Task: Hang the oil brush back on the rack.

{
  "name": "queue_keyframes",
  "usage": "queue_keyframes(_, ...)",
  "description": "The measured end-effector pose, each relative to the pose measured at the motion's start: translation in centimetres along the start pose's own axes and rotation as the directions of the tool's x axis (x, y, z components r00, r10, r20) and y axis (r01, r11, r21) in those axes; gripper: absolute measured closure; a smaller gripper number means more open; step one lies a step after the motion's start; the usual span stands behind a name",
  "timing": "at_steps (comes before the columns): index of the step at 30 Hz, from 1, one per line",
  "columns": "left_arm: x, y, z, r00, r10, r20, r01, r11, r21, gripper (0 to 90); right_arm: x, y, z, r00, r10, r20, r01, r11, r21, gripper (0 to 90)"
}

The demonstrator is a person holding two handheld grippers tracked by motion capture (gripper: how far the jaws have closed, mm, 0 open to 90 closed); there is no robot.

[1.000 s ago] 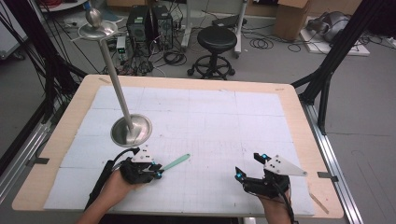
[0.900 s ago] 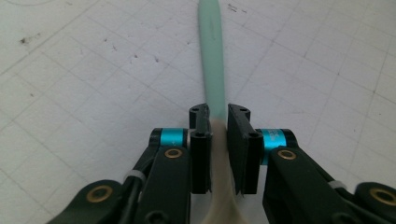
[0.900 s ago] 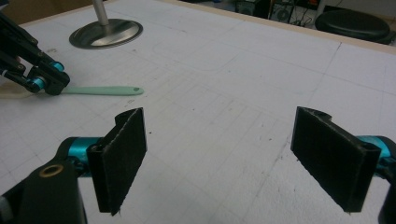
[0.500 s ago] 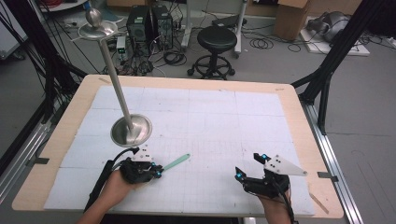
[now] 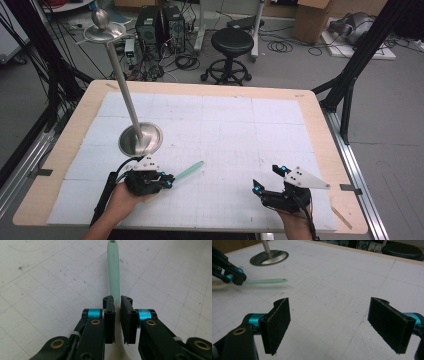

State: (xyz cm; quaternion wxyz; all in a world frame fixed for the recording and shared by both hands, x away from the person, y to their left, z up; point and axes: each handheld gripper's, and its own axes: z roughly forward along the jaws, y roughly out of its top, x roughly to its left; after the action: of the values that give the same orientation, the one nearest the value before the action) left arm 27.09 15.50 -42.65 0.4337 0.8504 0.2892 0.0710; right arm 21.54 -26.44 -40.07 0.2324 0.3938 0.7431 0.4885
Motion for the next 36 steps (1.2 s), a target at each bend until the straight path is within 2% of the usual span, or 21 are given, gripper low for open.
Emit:
queue_keyframes(2,-0.1,0.0,-0.4,0.9999,-0.010,0.007,0.010,0.9993,-0.036,82.0,0.0,0.0,0.0,1.0000,0.009,-0.004,-0.009,1.000,-0.007,17.2)
queue_keyframes(3,-0.1,0.0,-0.4,0.9999,-0.010,0.007,0.010,0.9993,-0.036,81.9,0.0,0.0,0.0,1.0000,0.009,-0.004,-0.009,1.000,-0.007,17.2)
queue_keyframes(5,-0.3,0.0,-1.0,0.9997,-0.016,0.019,0.017,0.9963,-0.084,81.9,0.1,0.1,0.1,0.9998,0.015,-0.011,-0.015,1.000,-0.014,17.2)
queue_keyframes(7,-0.4,0.0,-1.5,0.9998,-0.008,0.021,0.010,0.9945,-0.105,81.9,0.2,0.2,0.2,0.9996,0.020,-0.020,-0.021,1.000,-0.017,17.2)
queue_keyframes(10,-0.5,-0.2,-2.0,0.9996,-0.017,0.021,0.020,0.9881,-0.152,81.9,0.5,0.4,0.5,0.9990,0.015,-0.042,-0.016,1.000,-0.024,17.2)
queue_keyframes(14,-0.8,-0.4,-2.9,0.9992,-0.024,0.033,0.031,0.9768,-0.212,81.8,1.4,1.0,1.2,0.9947,0.023,-0.100,-0.026,0.999,-0.030,17.2)
queue_keyframes(20,-1.2,-0.4,-4.1,0.9964,-0.032,0.078,0.053,0.9591,-0.278,81.8,3.1,1.9,2.8,0.9826,-0.014,-0.185,0.012,1.000,-0.012,17.3)
queue_keyframes(26,-1.7,-0.4,-4.9,0.9967,-0.026,0.077,0.049,0.9459,-0.321,81.8,4.3,3.0,4.2,0.9660,-0.010,-0.258,0.005,1.000,-0.022,19.8)
queue_keyframes(28,-1.8,-0.3,-5.0,0.9966,-0.024,0.078,0.049,0.9441,-0.326,81.8,4.5,3.2,4.5,0.9636,-0.008,-0.267,0.001,1.000,-0.026,21.4)
queue_keyframes(29,-2.0,-0.2,-5.1,0.9969,-0.015,0.077,0.041,0.9409,-0.336,81.7,5.0,3.6,5.1,0.9565,-0.003,-0.292,-0.006,1.000,-0.030,23.6)
queue_keyframes(30,-2.0,-0.2,-5.1,0.9969,-0.015,0.077,0.041,0.9409,-0.336,81.7,5.0,3.6,5.1,0.9565,-0.003,-0.292,-0.006,1.000,-0.030,23.6)
queue_keyframes(31,-2.3,-0.1,-5.3,0.9969,-0.005,0.079,0.032,0.9394,-0.341,81.7,5.6,4.1,5.8,0.9503,-0.008,-0.311,-0.003,0.999,-0.034,24.9)
queue_keyframes(36,-2.9,0.3,-5.5,0.9961,0.013,0.088,0.019,0.9362,-0.351,81.6,6.7,5.1,7.0,0.9390,-0.013,-0.344,0.002,0.999,-0.033,26.9)
